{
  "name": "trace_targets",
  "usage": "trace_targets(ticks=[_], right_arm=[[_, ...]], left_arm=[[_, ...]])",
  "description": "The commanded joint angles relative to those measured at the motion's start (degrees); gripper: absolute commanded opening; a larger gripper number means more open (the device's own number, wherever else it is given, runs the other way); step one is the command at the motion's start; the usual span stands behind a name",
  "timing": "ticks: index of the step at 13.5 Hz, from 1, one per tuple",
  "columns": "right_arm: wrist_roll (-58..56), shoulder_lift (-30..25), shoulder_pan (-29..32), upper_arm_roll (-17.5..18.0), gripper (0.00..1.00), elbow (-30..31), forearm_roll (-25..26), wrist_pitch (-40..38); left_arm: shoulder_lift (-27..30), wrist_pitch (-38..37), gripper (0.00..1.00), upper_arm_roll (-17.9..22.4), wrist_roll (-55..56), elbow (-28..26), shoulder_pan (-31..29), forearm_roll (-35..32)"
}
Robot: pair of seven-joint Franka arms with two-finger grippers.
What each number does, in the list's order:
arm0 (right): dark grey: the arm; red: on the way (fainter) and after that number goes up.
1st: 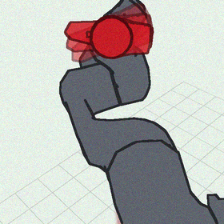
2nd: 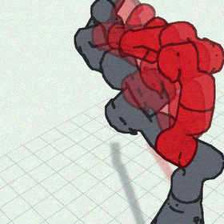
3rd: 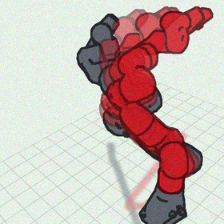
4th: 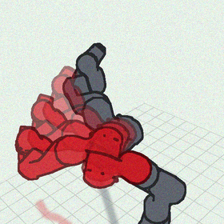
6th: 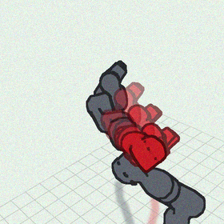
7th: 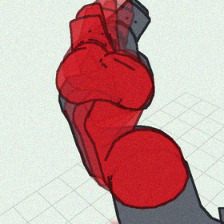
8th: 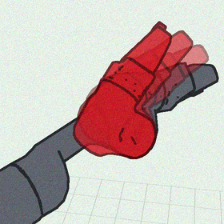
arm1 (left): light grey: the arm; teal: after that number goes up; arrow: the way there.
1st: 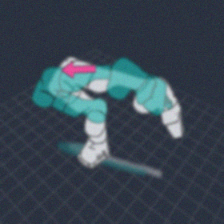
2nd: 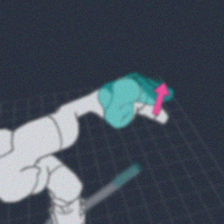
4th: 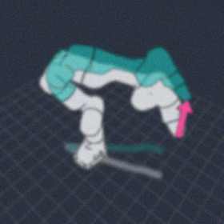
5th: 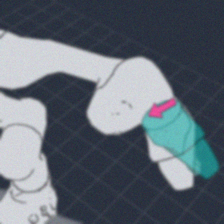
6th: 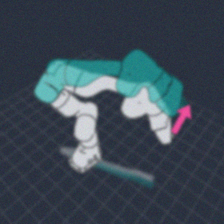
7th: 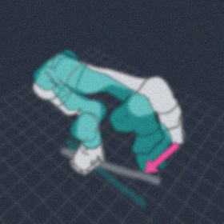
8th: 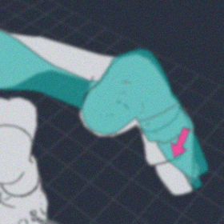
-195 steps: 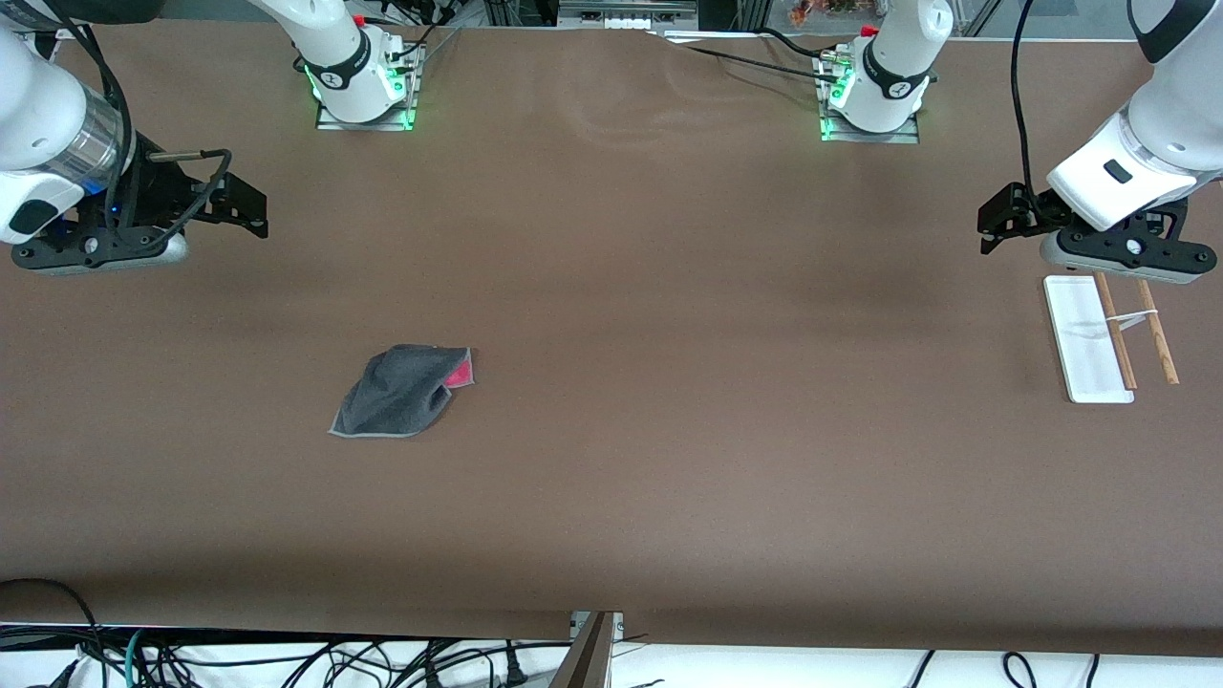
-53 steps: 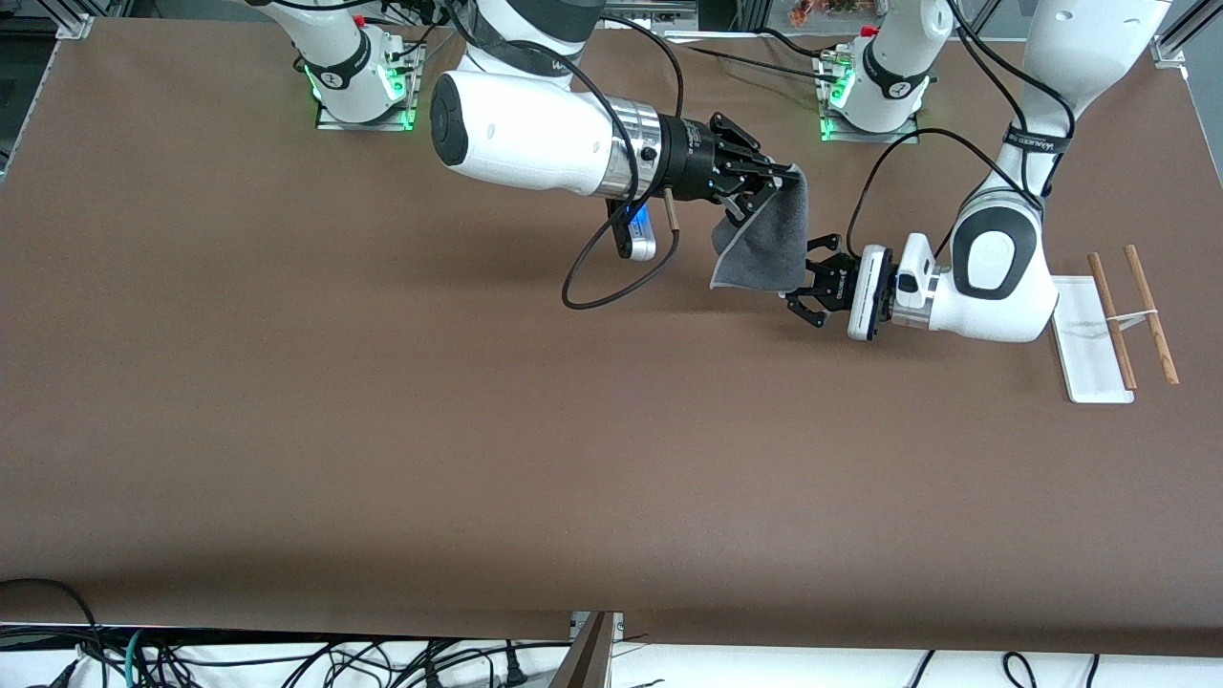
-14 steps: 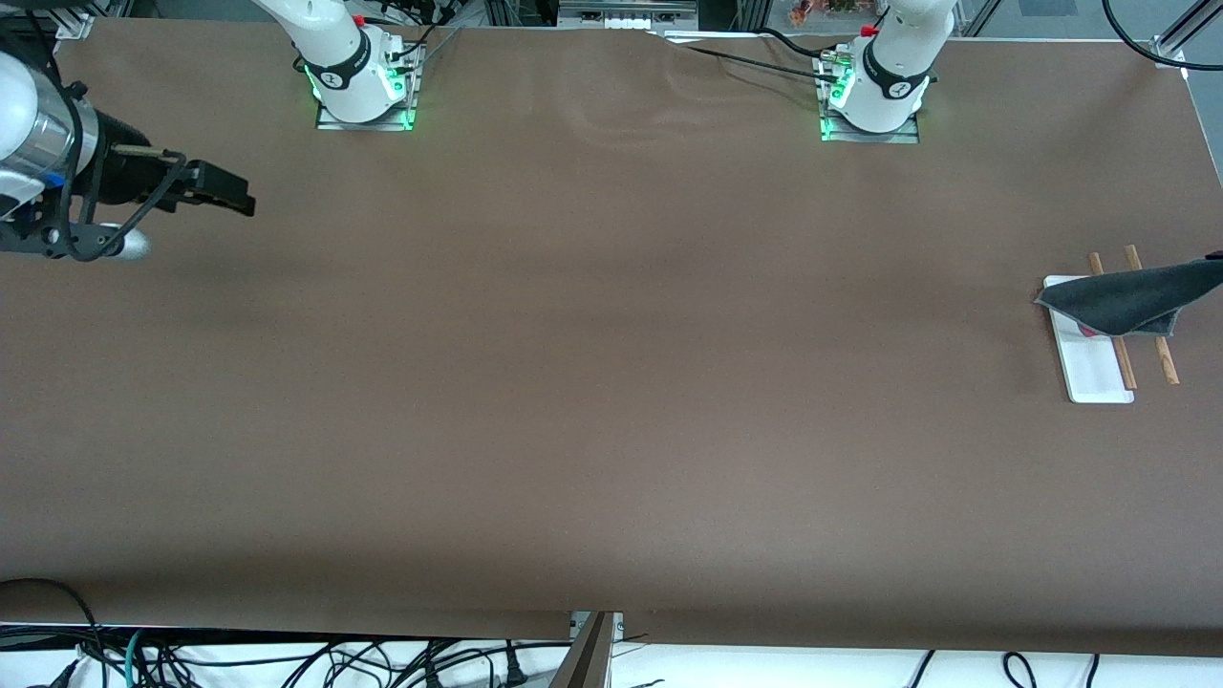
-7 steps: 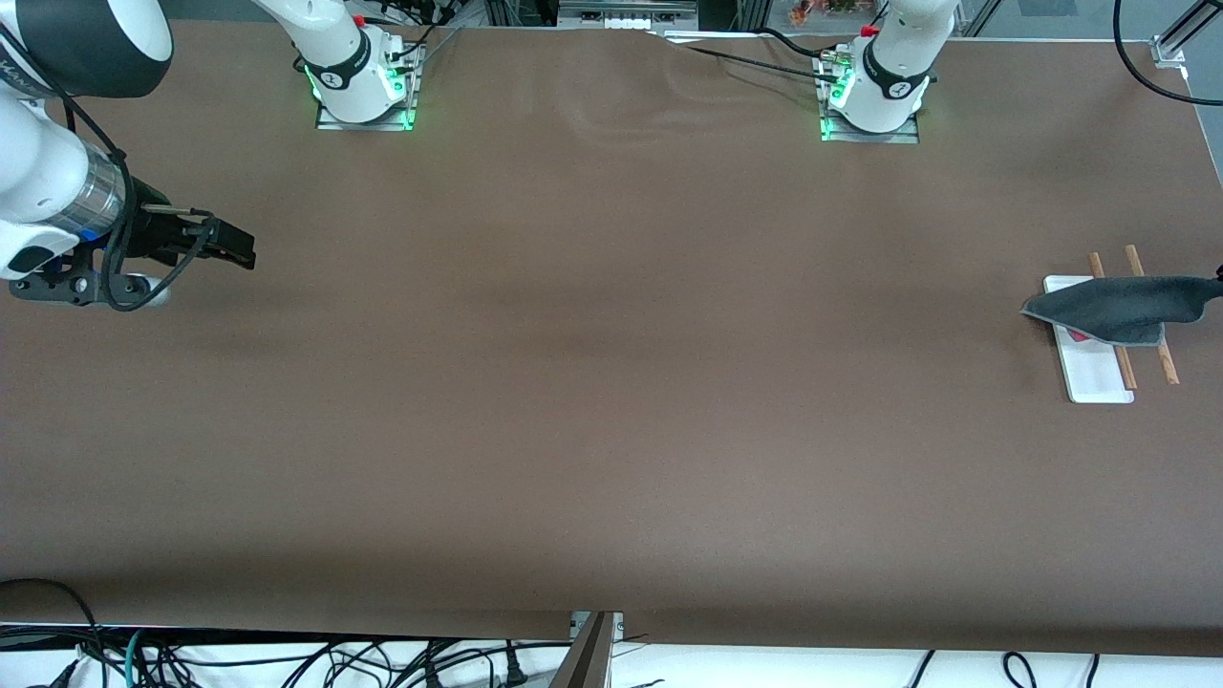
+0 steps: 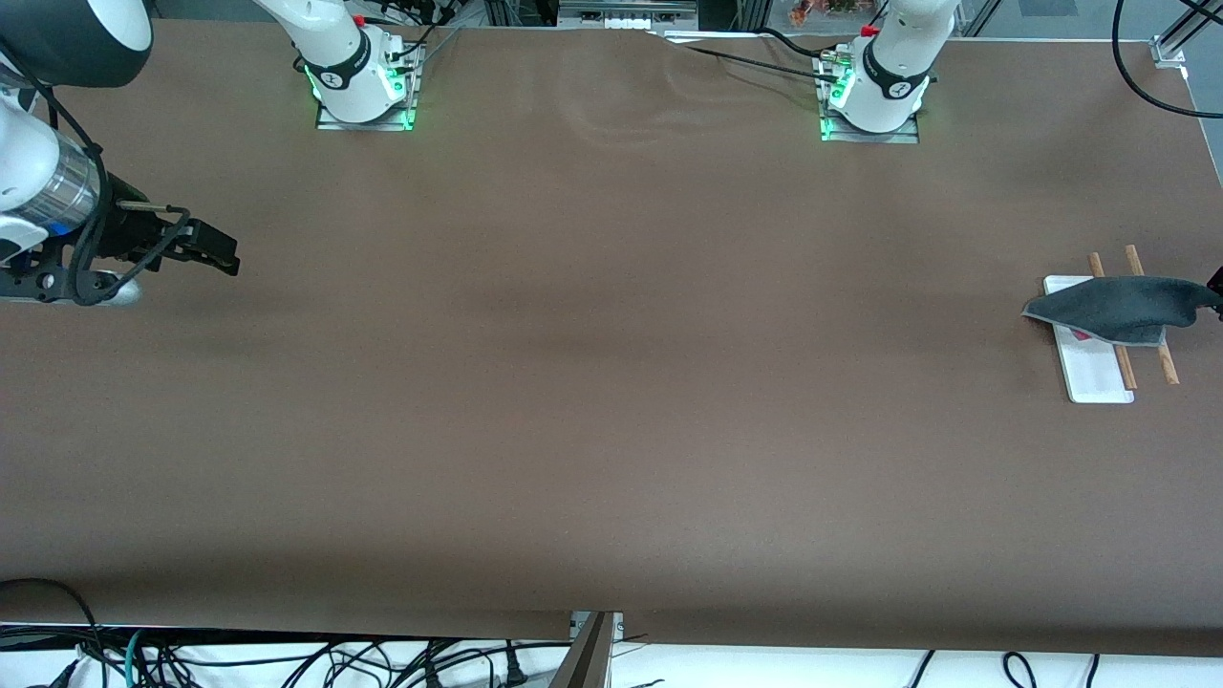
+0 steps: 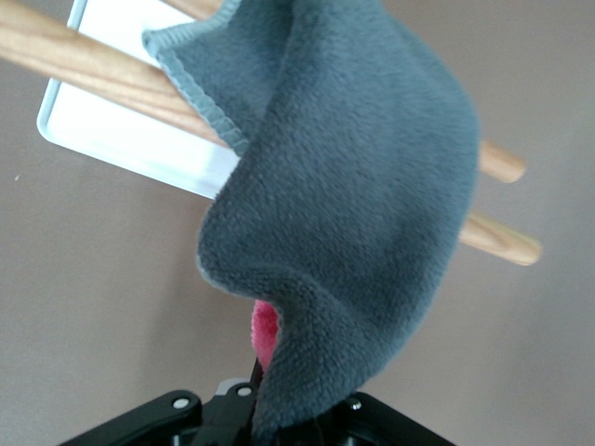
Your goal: Pass towel and hang on rack
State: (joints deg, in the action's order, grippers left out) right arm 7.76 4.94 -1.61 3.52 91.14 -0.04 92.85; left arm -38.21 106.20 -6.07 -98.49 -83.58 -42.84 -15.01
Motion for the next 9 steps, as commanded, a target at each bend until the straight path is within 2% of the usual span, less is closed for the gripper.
trace_targets(ticks=[1, 2, 3, 6, 9], right_arm=[[-0.99, -1.52, 1.69, 1.58, 0.99, 0.62, 0.04, -0.65], [-1.08, -1.52, 1.69, 1.58, 0.99, 0.62, 0.04, -0.74], [-1.08, -1.43, 1.69, 1.58, 0.99, 0.62, 0.21, -0.65], [-1.25, -1.17, 1.69, 1.67, 0.99, 0.27, 0.39, -0.48], [-1.43, -0.55, 0.38, 2.02, 0.99, -3.41, 0.57, -4.86]], left_arm=[[-1.95, 0.59, 0.00, -0.70, -1.09, 2.02, -1.01, -1.34], [-2.13, 0.59, 0.45, -0.70, -1.18, 2.02, -1.01, -1.25], [-2.30, 0.59, 0.99, -0.70, -1.26, 2.02, -1.10, -0.81], [-2.57, 1.11, 1.00, -0.79, -0.74, 2.02, -1.98, -0.37], [-2.22, 1.99, 1.00, -0.79, -0.83, 3.15, -1.98, 0.15]])
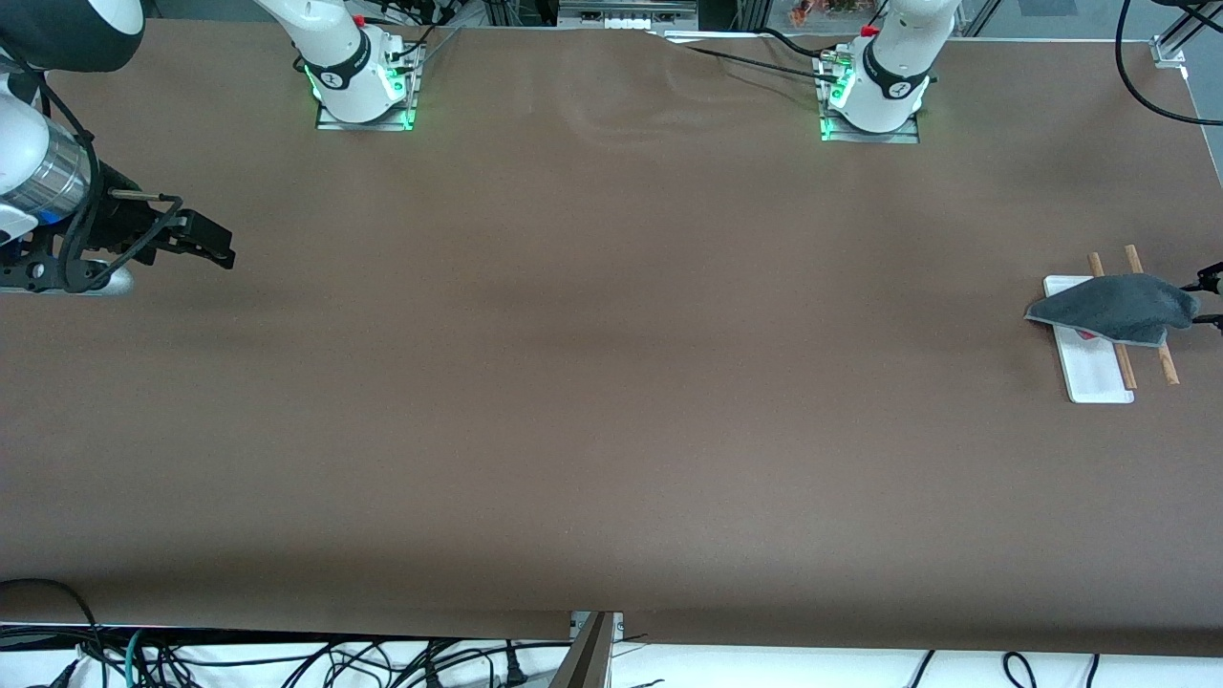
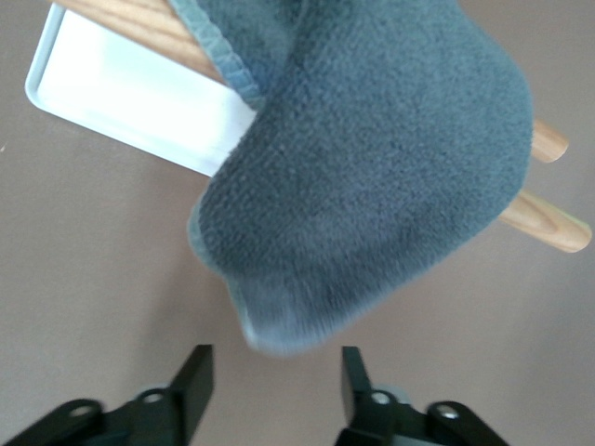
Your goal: Pass towel and hang on rack
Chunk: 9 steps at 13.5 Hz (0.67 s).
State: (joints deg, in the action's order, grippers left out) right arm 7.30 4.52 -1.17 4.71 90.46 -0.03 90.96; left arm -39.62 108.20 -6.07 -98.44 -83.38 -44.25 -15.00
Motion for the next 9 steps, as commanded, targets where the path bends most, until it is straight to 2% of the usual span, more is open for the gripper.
trace_targets(ticks=[1, 4, 7, 9], right_arm=[[-0.97, 0.05, -0.15, 0.83, 0.99, -3.36, 0.82, -3.42], [-5.25, 0.22, -0.24, 0.92, 0.99, -3.45, 1.53, -4.90], [-5.54, 0.49, -0.06, 0.57, 0.99, -3.63, 0.65, -5.62], [-5.89, 0.58, -0.24, 0.65, 0.99, -3.80, 1.00, -5.71]], left_arm=[[-0.55, -0.27, 1.00, -0.78, -0.88, 4.61, -0.57, 1.45], [1.81, -4.12, 1.00, -1.13, -0.36, 9.10, -0.13, 3.92], [7.61, -8.17, 1.00, -1.83, 3.76, 9.20, 0.31, 7.26], [10.42, -11.85, 1.00, -4.20, 9.81, 9.20, 0.40, 9.63]])
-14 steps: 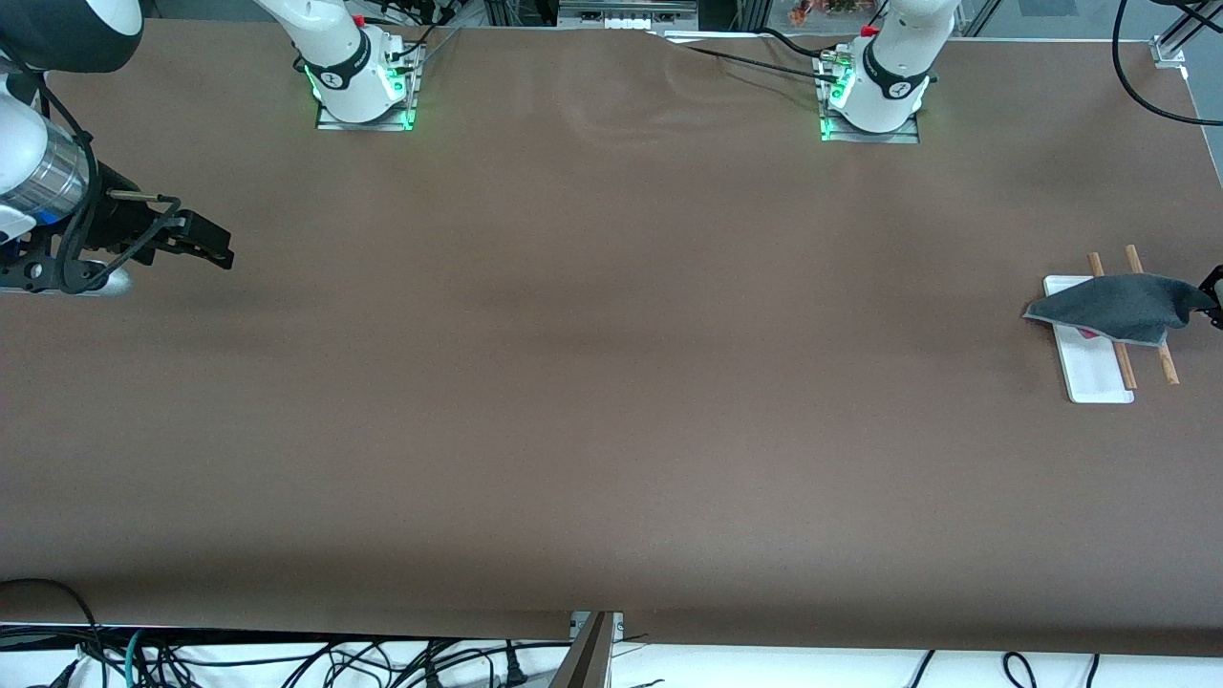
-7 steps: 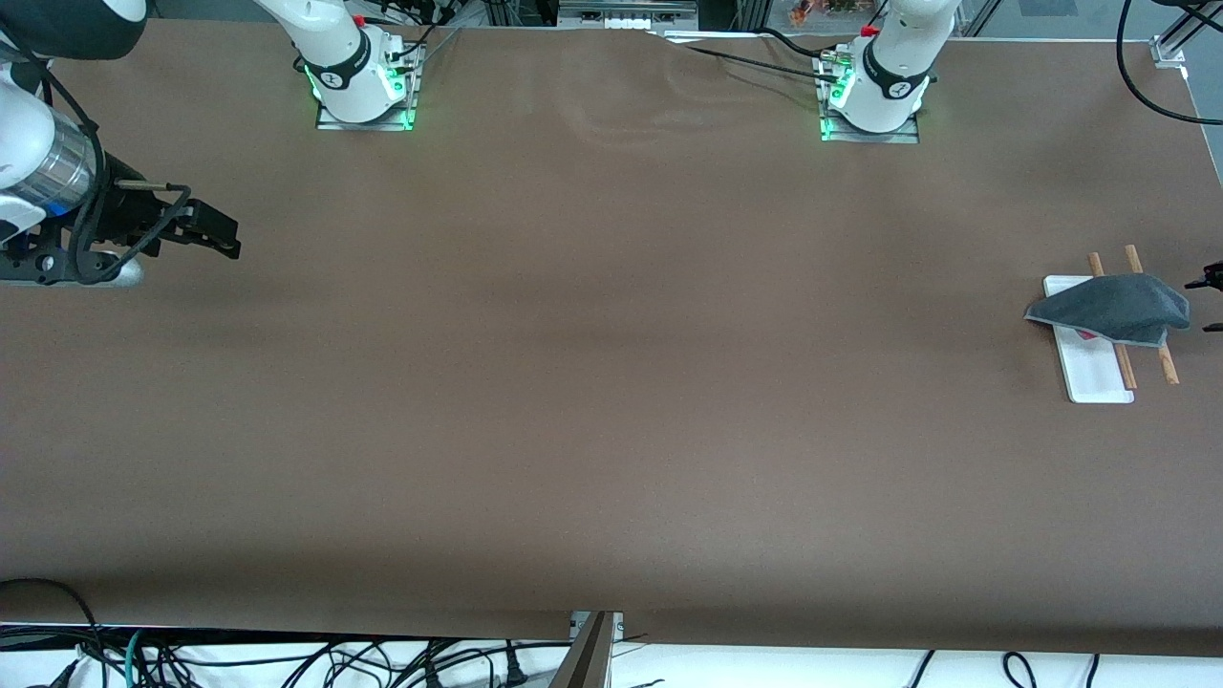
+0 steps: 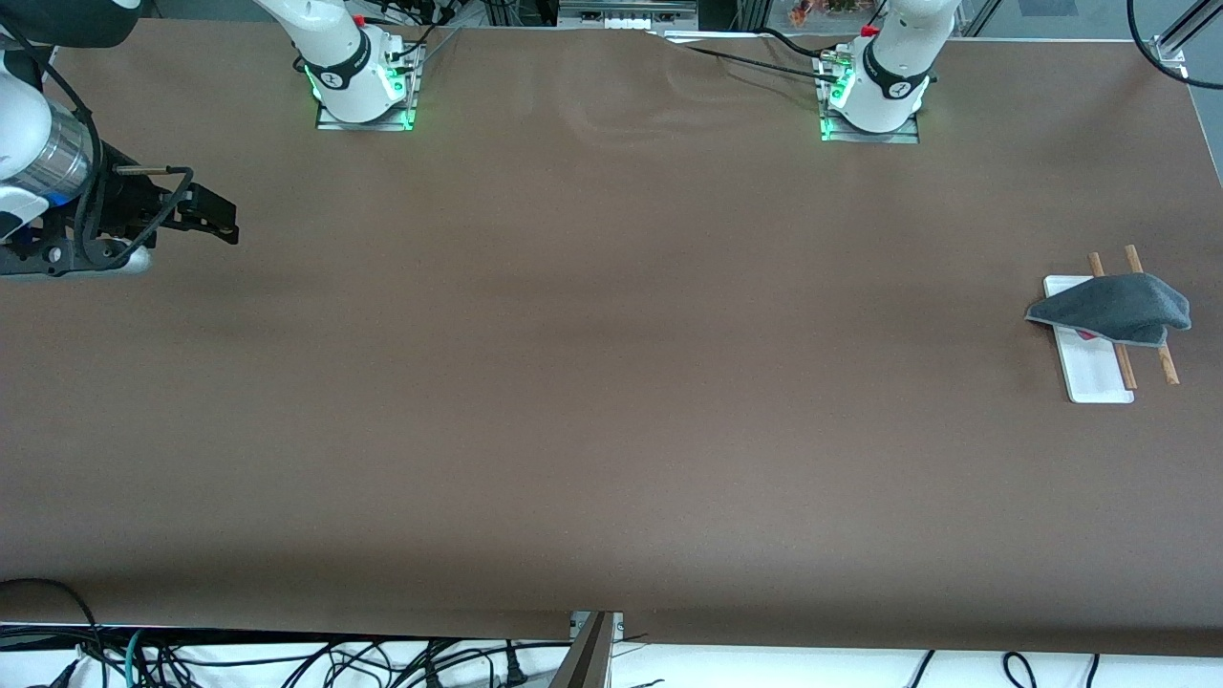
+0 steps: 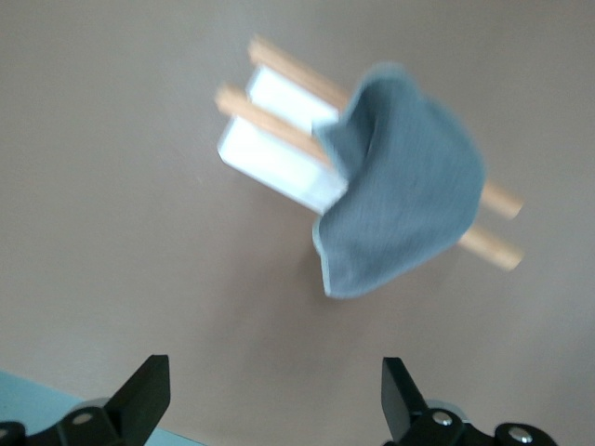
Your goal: Pass towel and hang on rack
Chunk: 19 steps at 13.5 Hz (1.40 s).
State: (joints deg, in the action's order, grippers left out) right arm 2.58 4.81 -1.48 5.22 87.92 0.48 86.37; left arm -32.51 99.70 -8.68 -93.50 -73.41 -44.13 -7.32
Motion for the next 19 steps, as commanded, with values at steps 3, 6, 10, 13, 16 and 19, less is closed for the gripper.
trace_targets(ticks=[3, 6, 10, 13, 16, 19], right_arm=[[-0.92, 0.28, 0.07, 0.14, 0.99, -1.35, 0.22, -1.91], [-0.65, 0.46, 0.07, 0.14, 0.99, -1.35, 0.22, -3.05], [-0.83, 0.90, 0.16, 0.05, 0.99, -1.35, 0.48, -3.14], [-0.83, 0.90, 0.16, 0.05, 0.99, -1.35, 0.31, -3.14], [-0.83, 0.90, 0.16, 0.05, 0.99, -1.44, 0.31, -3.14], [-0.83, 1.07, 0.34, 0.05, 0.99, -1.44, 0.57, -3.05]], left_arm=[[6.75, -12.74, 1.00, -8.88, 20.14, -0.77, 0.36, 2.05], [8.95, -18.13, 1.00, -18.63, 38.78, -0.77, 0.97, 1.17], [10.79, -19.01, 1.00, -22.18, 52.77, -1.20, 6.40, 1.60], [16.58, -19.10, 1.00, -18.94, 68.57, -4.54, 16.14, 1.87], [23.18, -18.75, 1.00, -10.43, 80.02, -9.72, 27.74, 5.63], [28.02, -15.53, 1.00, -2.42, 95.82, -14.99, 39.53, 5.91]])
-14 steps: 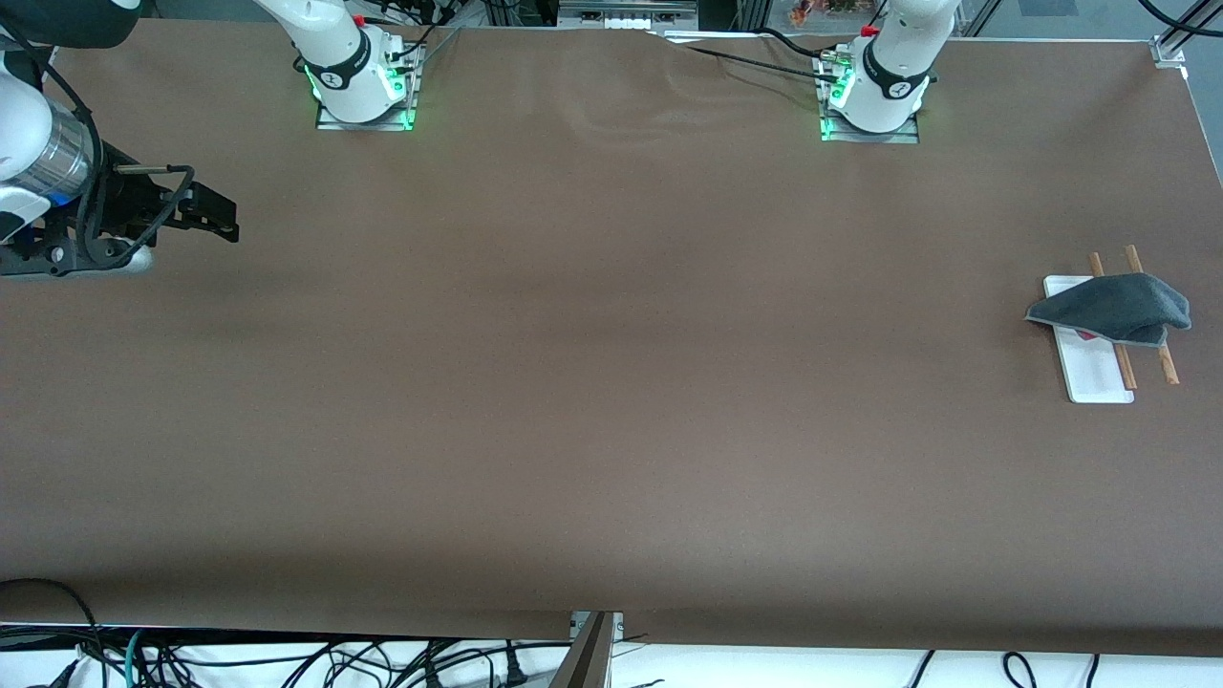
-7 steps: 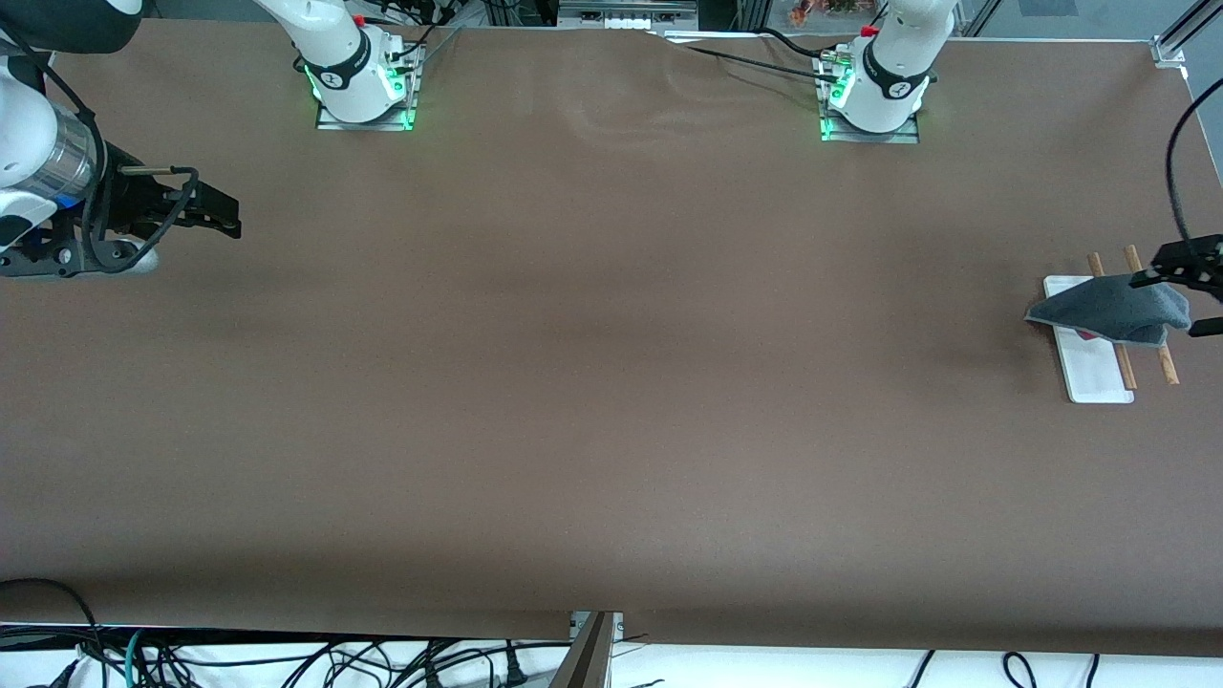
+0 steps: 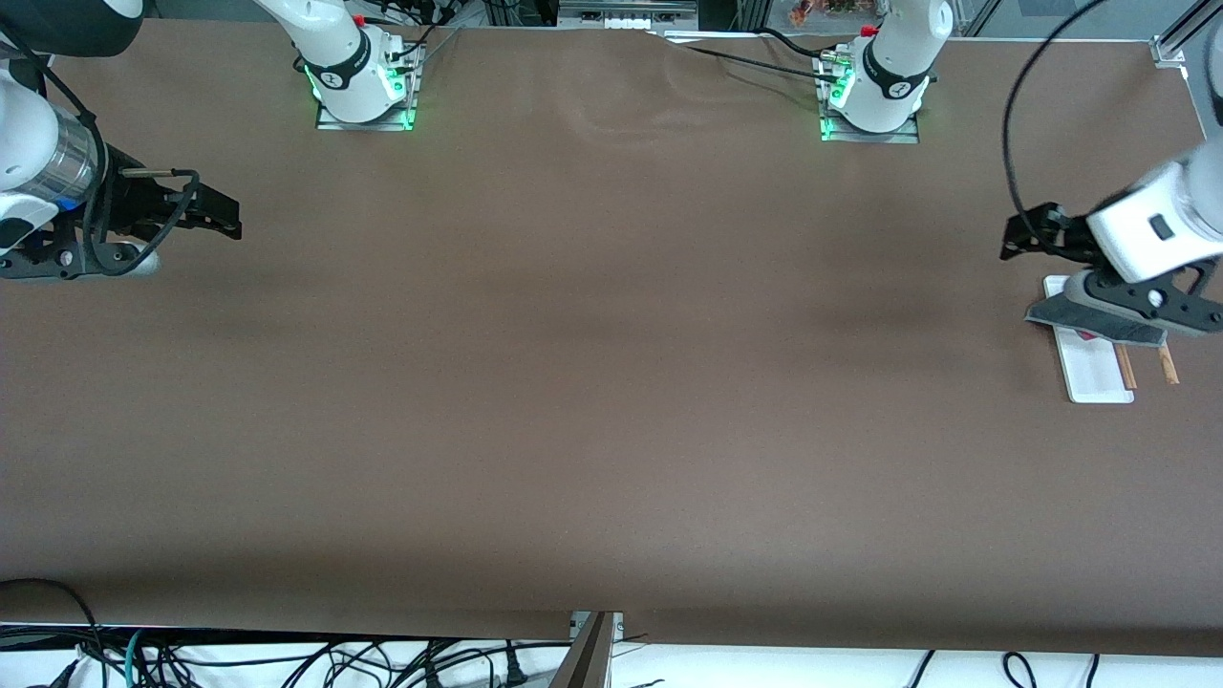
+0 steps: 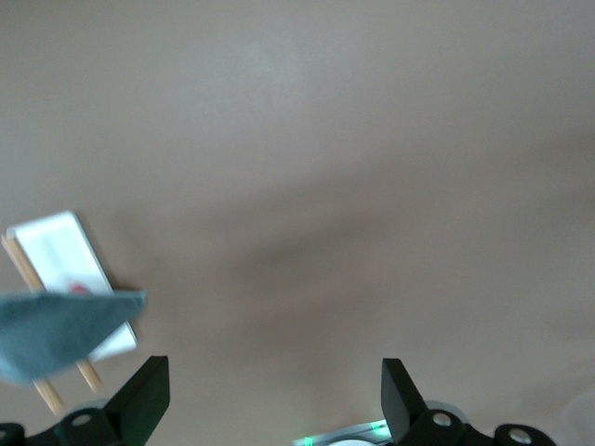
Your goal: Pass towel and hang on rack
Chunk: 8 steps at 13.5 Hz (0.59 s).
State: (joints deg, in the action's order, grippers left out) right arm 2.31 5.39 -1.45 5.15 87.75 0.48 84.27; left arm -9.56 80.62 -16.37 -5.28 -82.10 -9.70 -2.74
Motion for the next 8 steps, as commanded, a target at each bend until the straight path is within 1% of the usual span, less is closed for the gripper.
trace_targets(ticks=[1, 3, 4, 5, 6, 8], right_arm=[[-0.64, 0.67, 0.39, -0.05, 0.99, -1.27, 0.57, -0.95], [-0.38, 0.67, 0.22, 0.12, 0.99, -1.35, 0.83, -0.51], [-0.37, 0.67, 0.13, 0.12, 0.99, -1.35, 0.84, -0.51], [-0.37, 0.67, 0.22, 0.12, 0.99, -1.35, 0.75, -0.59], [-0.37, 0.67, 0.22, 0.12, 0.99, -1.35, 0.75, -0.59], [-0.64, 0.67, 0.22, 0.12, 0.99, -1.53, 0.75, -0.24]], left_arm=[[7.00, 8.02, 1.00, 6.34, 9.31, -9.36, 5.74, 1.42], [12.27, 15.93, 1.00, 6.96, 9.33, -17.71, 5.83, 1.51], [13.42, 16.49, 1.00, 7.83, 9.24, -19.40, 6.35, 2.55], [13.61, 16.58, 1.00, 11.06, 8.98, -20.11, 7.93, 5.18], [13.61, 16.76, 1.00, 13.79, 8.45, -20.38, 10.20, 6.07], [13.61, 16.85, 1.00, 13.91, 8.19, -20.38, 10.49, 5.82]])
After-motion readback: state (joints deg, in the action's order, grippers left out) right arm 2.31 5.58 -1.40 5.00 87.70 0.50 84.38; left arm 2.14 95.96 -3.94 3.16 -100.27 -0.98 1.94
